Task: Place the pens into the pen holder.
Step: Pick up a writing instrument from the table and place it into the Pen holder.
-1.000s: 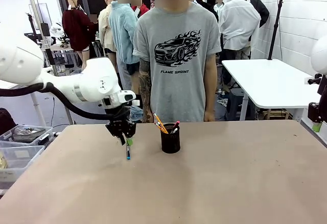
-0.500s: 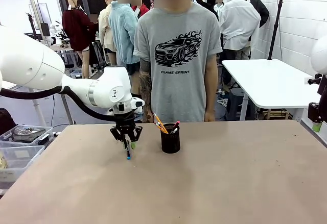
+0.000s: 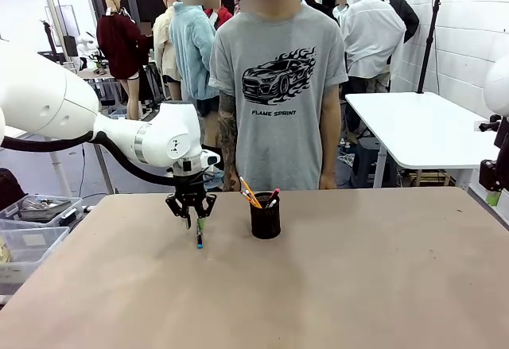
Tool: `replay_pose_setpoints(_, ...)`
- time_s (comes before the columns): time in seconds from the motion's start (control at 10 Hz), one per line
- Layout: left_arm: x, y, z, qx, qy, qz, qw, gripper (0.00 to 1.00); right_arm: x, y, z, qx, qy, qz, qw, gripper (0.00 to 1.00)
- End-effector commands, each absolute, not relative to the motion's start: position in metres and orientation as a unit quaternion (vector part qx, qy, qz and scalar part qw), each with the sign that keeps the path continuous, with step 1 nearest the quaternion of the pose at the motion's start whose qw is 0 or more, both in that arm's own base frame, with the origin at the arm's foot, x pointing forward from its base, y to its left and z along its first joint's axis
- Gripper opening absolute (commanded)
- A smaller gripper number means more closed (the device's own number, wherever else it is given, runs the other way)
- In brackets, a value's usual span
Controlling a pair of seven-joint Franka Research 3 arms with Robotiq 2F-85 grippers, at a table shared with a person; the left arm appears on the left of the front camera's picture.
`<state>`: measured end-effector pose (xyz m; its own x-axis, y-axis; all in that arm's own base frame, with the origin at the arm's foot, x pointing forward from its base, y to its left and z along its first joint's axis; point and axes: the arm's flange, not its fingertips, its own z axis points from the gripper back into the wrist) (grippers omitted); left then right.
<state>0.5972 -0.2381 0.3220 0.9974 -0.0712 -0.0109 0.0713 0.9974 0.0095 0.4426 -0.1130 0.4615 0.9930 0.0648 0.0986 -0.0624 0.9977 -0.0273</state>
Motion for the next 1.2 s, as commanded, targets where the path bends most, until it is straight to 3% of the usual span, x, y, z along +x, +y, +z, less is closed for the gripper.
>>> replay_pose_setpoints(0.0, 0.602, -0.241, 0.316, 0.006, 0.008, -0.022, 1.000, 0.36, 0.443, -0.113, 0.461, -0.009, -0.050, 0.032, 0.998, 0.61)
replay_pose_setpoints(0.4, 0.606, -0.245, 0.310, 0.000, 0.019, -0.025, 1.000, 0.36, 0.443, -0.113, 0.461, -0.009, -0.050, 0.032, 0.998, 0.61)
replay_pose_setpoints(0.5, 0.606, -0.244, 0.310, 0.003, 0.024, -0.024, 0.999, 0.29, 0.443, -0.113, 0.461, -0.009, -0.050, 0.032, 0.998, 0.61)
replay_pose_setpoints(0.6, 0.606, -0.243, 0.310, 0.009, 0.032, -0.025, 0.999, 0.10, 0.443, -0.113, 0.461, -0.009, -0.050, 0.032, 0.998, 0.61)
replay_pose_setpoints(0.7, 0.606, -0.243, 0.308, 0.011, 0.037, -0.026, 0.999, 0.00, 0.443, -0.113, 0.461, -0.009, -0.050, 0.032, 0.998, 0.61)
replay_pose_setpoints(1.1, 0.606, -0.239, 0.304, 0.021, 0.041, -0.021, 0.999, 0.00, 0.443, -0.113, 0.461, -0.009, -0.050, 0.032, 0.998, 0.61)
